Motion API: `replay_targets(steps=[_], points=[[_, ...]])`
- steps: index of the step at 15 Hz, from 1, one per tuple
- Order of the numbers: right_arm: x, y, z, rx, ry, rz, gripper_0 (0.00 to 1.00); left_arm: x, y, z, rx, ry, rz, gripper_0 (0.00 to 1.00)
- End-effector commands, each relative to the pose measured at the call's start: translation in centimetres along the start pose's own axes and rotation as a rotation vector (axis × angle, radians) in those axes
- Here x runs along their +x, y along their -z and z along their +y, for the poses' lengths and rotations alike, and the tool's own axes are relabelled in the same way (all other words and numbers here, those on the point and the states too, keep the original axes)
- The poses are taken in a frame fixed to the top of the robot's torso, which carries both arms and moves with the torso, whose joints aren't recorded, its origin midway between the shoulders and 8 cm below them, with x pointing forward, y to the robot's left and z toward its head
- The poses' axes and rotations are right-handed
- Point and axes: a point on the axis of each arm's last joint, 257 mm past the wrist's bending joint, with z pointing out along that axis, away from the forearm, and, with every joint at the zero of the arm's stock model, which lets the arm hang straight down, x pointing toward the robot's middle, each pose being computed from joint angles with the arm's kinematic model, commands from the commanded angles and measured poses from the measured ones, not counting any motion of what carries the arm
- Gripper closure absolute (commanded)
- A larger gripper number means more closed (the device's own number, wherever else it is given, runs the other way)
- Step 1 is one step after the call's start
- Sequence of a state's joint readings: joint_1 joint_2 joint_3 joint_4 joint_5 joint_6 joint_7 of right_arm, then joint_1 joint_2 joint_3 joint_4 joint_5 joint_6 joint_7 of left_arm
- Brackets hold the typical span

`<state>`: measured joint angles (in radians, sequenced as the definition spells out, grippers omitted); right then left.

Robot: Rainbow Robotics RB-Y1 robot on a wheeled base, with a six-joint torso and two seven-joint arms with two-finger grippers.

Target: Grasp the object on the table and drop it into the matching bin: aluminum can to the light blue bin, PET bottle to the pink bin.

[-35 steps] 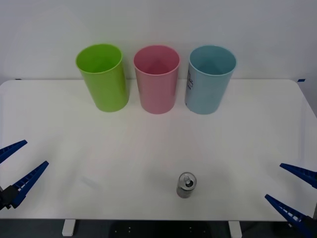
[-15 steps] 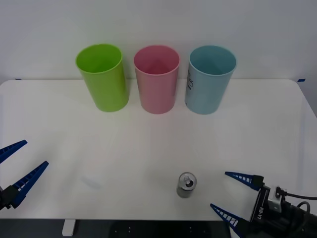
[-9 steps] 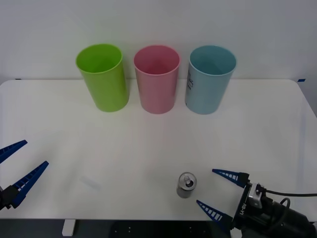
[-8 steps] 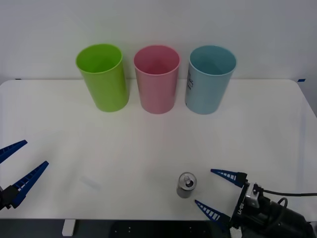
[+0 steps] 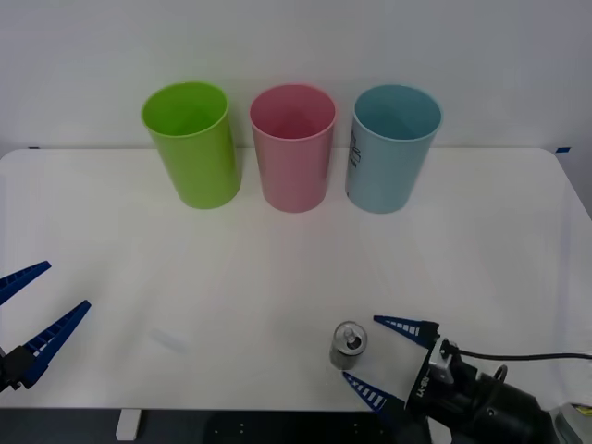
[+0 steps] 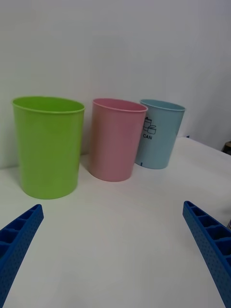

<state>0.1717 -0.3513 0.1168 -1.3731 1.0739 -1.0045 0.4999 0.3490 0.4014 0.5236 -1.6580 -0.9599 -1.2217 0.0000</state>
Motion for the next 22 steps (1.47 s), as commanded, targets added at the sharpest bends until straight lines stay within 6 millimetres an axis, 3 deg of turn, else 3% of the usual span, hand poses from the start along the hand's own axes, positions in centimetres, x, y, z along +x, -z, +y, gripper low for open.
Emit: replay_targets(steps=[1, 7, 11, 12, 13, 14, 22], points=[[0.0, -1.5, 0.2, 0.003, -0.003, 0.006, 0.00, 0.0, 0.0, 0.0, 0.000, 0.000, 0.000, 0.00], [0.0, -3.9, 0.0, 0.031, 0.000, 0.016, 0.00, 0.0, 0.0, 0.0, 0.000, 0.000, 0.000, 0.00], [0.0, -4.3, -0.3, 0.046, 0.009, 0.022, 0.00, 0.0, 0.0, 0.0, 0.000, 0.000, 0.000, 0.00], [0.0, -4.3, -0.3, 0.045, 0.010, 0.020, 0.16, 0.0, 0.0, 0.0, 0.000, 0.000, 0.000, 0.00], [0.0, -4.3, -0.3, 0.047, 0.003, 0.020, 0.81, 0.0, 0.0, 0.0, 0.000, 0.000, 0.000, 0.00], [0.0, -4.3, -0.3, 0.047, 0.000, 0.020, 1.00, 0.0, 0.0, 0.0, 0.000, 0.000, 0.000, 0.00], [-0.2, -4.2, -0.6, 0.052, -0.003, 0.015, 1.00, 0.0, 0.0, 0.0, 0.000, 0.000, 0.000, 0.00]])
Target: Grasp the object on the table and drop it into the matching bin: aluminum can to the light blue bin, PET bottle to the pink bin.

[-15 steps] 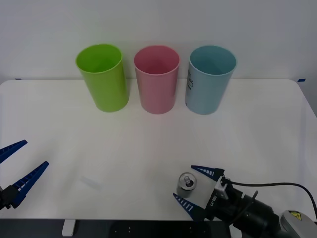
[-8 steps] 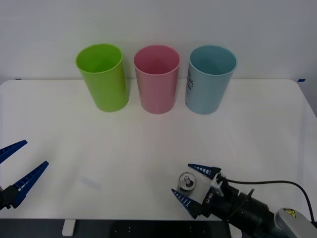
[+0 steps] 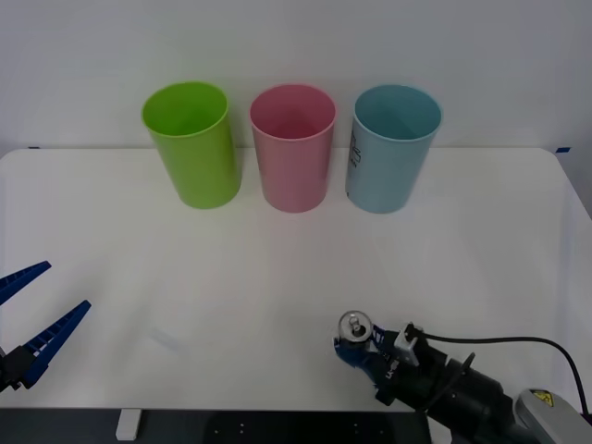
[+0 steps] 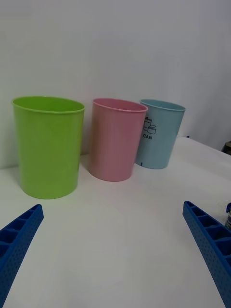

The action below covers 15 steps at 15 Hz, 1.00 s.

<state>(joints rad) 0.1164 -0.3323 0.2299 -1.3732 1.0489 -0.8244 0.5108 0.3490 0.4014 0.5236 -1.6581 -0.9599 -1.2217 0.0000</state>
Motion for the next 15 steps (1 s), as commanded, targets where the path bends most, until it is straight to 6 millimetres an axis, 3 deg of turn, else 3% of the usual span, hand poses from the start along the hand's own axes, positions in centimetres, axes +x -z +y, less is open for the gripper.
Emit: replay_targets(steps=[1, 9, 15], points=[[-0.2, 0.0, -0.2, 0.005, -0.005, -0.007, 1.00, 0.0, 0.0, 0.0, 0.000, 0.000, 0.000, 0.00], [-3.0, 0.4, -2.1, 0.035, -0.049, -0.059, 1.00, 0.0, 0.0, 0.0, 0.000, 0.000, 0.000, 0.00], [-8.7, 1.2, -4.5, 0.063, -0.128, -0.155, 1.00, 0.0, 0.0, 0.0, 0.000, 0.000, 0.000, 0.00]])
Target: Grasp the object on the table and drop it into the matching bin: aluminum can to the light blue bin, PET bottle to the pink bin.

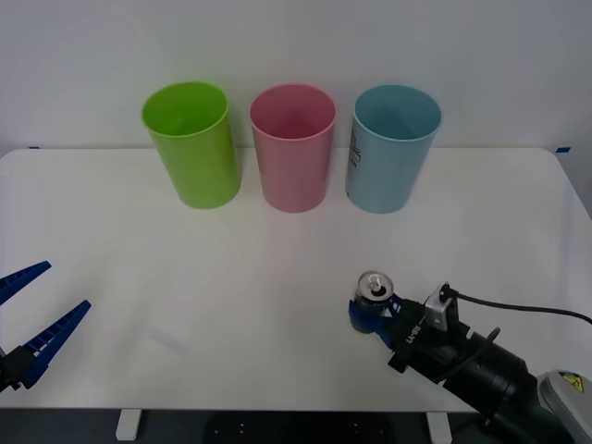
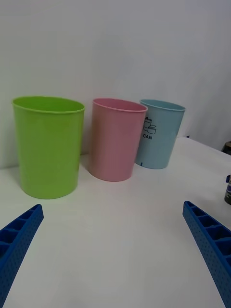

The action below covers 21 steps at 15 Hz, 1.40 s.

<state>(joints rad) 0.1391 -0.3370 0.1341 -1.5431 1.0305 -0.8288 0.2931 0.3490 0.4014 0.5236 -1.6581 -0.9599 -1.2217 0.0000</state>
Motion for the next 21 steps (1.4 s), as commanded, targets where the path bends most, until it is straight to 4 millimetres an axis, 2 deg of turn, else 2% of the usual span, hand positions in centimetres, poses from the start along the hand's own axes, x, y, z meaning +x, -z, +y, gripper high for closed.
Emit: replay_targets(steps=[1, 4, 9, 12, 16, 19, 21], points=[[-2.8, 0.0, -0.9, 0.009, -0.034, -0.044, 1.00, 0.0, 0.0, 0.0, 0.000, 0.000, 0.000, 0.00], [-6.1, 0.2, -1.8, 0.018, -0.063, -0.092, 1.00, 0.0, 0.0, 0.0, 0.000, 0.000, 0.000, 0.00], [-13.0, 1.2, -3.9, 0.054, -0.044, -0.163, 1.00, 0.0, 0.0, 0.0, 0.000, 0.000, 0.000, 0.00], [-16.8, 1.7, -4.5, 0.063, -0.028, -0.180, 1.00, 0.0, 0.0, 0.0, 0.000, 0.000, 0.000, 0.00], [-19.7, 1.8, -5.9, 0.091, -0.027, -0.189, 1.00, 0.0, 0.0, 0.0, 0.000, 0.000, 0.000, 0.00], [-21.7, 1.1, -7.8, 0.117, 0.015, -0.198, 1.00, 0.0, 0.0, 0.0, 0.000, 0.000, 0.000, 0.00], [-22.7, 0.1, -9.7, 0.124, 0.045, -0.196, 1.00, 0.0, 0.0, 0.0, 0.000, 0.000, 0.000, 0.00]])
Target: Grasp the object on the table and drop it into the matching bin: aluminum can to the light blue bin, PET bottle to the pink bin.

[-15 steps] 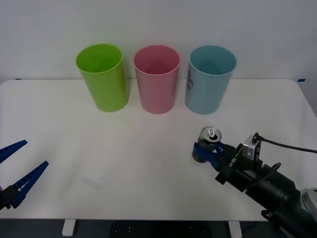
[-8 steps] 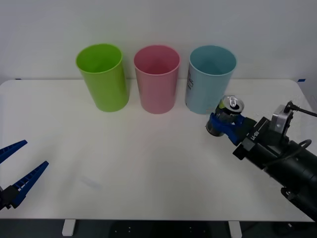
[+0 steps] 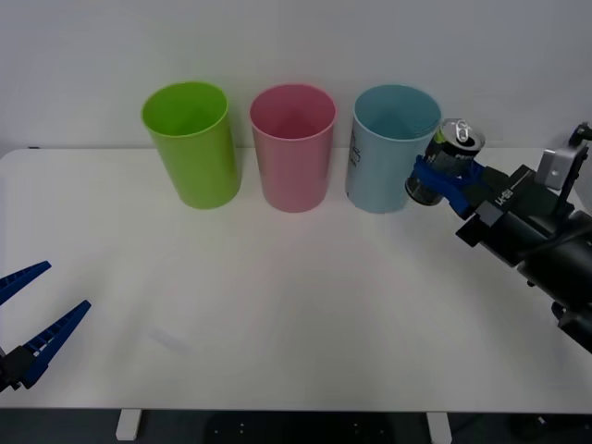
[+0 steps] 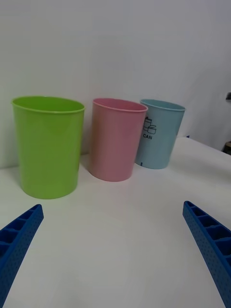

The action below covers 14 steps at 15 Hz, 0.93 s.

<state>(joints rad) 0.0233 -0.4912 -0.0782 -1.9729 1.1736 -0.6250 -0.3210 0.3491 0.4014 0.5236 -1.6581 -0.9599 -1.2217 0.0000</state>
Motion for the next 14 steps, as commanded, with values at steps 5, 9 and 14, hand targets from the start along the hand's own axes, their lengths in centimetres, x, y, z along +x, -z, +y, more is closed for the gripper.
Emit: replay_targets(steps=[5, 9, 14], points=[[-1.7, -5.6, -7.0, 0.053, 0.088, 0.019, 1.00, 0.0, 0.0, 0.0, 0.000, 0.000, 0.000, 0.00], [-1.6, -8.8, -10.7, 0.097, 0.100, 0.043, 1.00, 0.0, 0.0, 0.0, 0.000, 0.000, 0.000, 0.00], [-1.1, -12.4, -14.0, 0.149, 0.094, 0.074, 1.00, 0.0, 0.0, 0.0, 0.000, 0.000, 0.000, 0.00]])
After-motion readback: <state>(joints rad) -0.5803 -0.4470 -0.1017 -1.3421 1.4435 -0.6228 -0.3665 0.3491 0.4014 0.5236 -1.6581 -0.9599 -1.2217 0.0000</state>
